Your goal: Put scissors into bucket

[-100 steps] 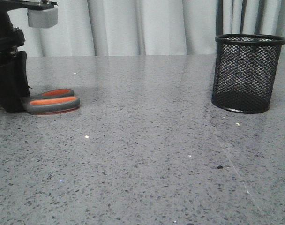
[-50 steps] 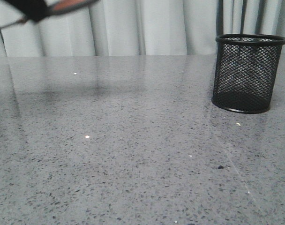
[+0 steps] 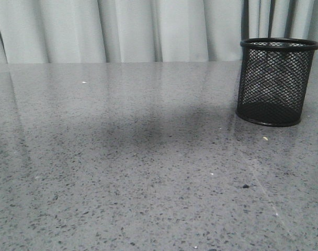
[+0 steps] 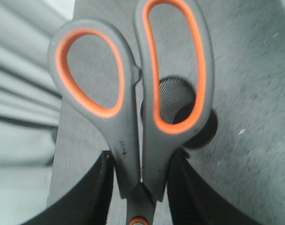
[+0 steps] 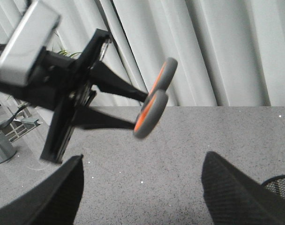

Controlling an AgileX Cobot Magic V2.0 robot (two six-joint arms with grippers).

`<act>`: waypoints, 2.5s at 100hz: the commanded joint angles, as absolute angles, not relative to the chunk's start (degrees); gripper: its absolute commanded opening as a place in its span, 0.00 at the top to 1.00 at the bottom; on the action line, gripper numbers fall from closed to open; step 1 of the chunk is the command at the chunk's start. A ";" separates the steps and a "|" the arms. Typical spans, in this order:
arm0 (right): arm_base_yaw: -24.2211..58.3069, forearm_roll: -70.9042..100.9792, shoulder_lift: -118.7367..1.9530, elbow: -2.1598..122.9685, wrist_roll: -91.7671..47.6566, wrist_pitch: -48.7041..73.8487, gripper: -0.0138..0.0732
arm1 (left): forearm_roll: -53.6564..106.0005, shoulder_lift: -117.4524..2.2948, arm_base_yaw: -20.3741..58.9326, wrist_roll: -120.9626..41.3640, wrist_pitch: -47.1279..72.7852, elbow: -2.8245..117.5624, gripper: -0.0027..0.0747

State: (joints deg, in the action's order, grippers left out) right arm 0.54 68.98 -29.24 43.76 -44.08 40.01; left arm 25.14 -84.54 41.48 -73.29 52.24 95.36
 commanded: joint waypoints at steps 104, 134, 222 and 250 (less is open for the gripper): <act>0.34 68.79 -57.78 66.59 -45.24 53.32 0.92 | 20.47 -61.92 52.21 -59.66 46.78 97.34 0.79; 0.34 48.74 -69.16 89.04 -33.40 64.30 0.91 | 13.56 -46.91 52.21 -39.66 56.85 97.34 0.86; 1.81 22.17 -76.65 94.36 -19.33 74.10 0.92 | 4.11 -24.16 52.21 -14.04 70.76 77.15 0.99; 5.00 21.46 -78.47 93.34 -19.20 74.10 0.91 | 2.60 -24.03 52.21 -14.04 70.76 77.02 0.99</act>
State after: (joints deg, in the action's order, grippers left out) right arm 4.75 20.98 -78.97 92.29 -19.39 72.53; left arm 2.96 -22.97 51.93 -14.68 74.16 76.32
